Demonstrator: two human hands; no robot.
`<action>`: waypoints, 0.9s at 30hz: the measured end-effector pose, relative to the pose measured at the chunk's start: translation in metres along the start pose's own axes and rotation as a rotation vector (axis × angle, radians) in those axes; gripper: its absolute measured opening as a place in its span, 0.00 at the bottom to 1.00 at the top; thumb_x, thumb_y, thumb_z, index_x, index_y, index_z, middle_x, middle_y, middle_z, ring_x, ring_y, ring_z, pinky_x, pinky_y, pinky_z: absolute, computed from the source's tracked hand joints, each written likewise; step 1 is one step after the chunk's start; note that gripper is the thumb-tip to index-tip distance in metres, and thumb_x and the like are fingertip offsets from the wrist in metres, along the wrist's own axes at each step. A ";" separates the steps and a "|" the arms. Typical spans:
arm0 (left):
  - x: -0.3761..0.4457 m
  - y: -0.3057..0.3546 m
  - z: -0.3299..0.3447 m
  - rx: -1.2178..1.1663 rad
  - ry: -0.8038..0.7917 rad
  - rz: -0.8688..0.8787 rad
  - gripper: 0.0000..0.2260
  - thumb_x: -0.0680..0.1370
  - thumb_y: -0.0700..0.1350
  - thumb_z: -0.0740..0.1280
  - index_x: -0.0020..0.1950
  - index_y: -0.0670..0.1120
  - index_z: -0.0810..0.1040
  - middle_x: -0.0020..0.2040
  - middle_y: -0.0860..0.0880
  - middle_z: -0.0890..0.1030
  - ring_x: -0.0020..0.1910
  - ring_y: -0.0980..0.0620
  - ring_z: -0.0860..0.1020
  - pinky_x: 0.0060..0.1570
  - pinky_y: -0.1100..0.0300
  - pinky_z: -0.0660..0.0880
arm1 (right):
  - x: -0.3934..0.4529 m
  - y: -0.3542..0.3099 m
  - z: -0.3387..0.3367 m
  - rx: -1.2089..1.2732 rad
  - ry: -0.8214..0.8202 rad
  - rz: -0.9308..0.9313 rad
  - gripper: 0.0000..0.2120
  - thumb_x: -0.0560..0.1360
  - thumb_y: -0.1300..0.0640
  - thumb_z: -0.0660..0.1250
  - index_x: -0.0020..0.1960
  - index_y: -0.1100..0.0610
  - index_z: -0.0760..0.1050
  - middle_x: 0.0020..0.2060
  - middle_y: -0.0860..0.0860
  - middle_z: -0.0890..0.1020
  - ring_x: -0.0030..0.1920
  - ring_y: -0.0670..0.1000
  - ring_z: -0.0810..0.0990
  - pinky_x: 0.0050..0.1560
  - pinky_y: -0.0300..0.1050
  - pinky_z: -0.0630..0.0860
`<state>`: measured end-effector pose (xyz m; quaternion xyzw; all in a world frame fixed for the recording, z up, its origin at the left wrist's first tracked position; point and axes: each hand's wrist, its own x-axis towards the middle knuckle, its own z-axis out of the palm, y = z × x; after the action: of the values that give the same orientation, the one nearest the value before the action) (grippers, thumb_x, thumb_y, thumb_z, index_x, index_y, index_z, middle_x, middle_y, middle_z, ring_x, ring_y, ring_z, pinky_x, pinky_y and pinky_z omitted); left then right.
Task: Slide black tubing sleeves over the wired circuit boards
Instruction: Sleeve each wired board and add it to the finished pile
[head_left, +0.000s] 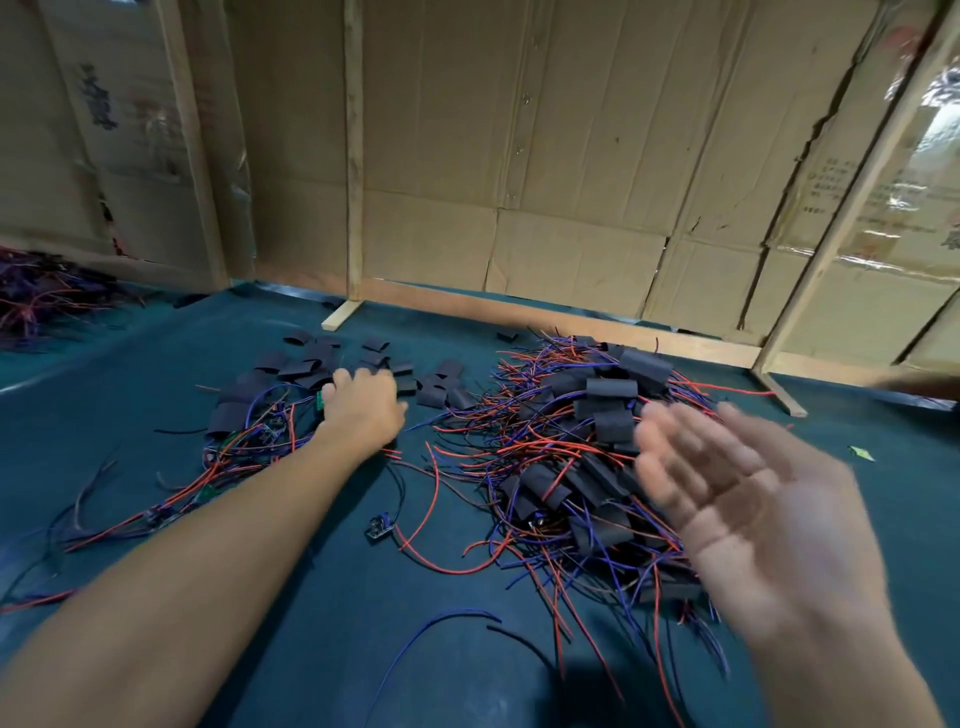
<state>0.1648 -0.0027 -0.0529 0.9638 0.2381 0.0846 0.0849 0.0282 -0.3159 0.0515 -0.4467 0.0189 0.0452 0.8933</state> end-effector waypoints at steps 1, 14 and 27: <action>0.004 -0.003 0.002 0.017 -0.014 0.017 0.17 0.81 0.54 0.63 0.65 0.45 0.74 0.65 0.40 0.74 0.64 0.38 0.69 0.61 0.47 0.67 | -0.005 0.012 0.003 -0.069 -0.024 0.018 0.14 0.75 0.56 0.66 0.54 0.66 0.79 0.44 0.62 0.86 0.38 0.56 0.87 0.32 0.44 0.82; -0.130 0.013 -0.042 -0.724 0.145 0.442 0.05 0.69 0.51 0.75 0.40 0.53 0.82 0.34 0.53 0.77 0.35 0.59 0.74 0.35 0.68 0.66 | 0.057 0.121 0.029 -0.474 -0.286 0.065 0.11 0.78 0.55 0.72 0.53 0.63 0.83 0.44 0.55 0.84 0.34 0.49 0.83 0.28 0.41 0.79; -0.135 -0.036 -0.033 -0.217 -0.236 0.217 0.12 0.72 0.60 0.73 0.47 0.55 0.76 0.42 0.57 0.79 0.45 0.55 0.78 0.43 0.62 0.71 | 0.065 0.124 -0.010 -0.313 -0.300 0.002 0.10 0.79 0.58 0.68 0.59 0.55 0.82 0.50 0.57 0.86 0.24 0.48 0.66 0.22 0.36 0.62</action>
<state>0.0244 -0.0310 -0.0445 0.9723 0.1105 0.0046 0.2059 0.0811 -0.2456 -0.0579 -0.5681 -0.1213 0.1143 0.8059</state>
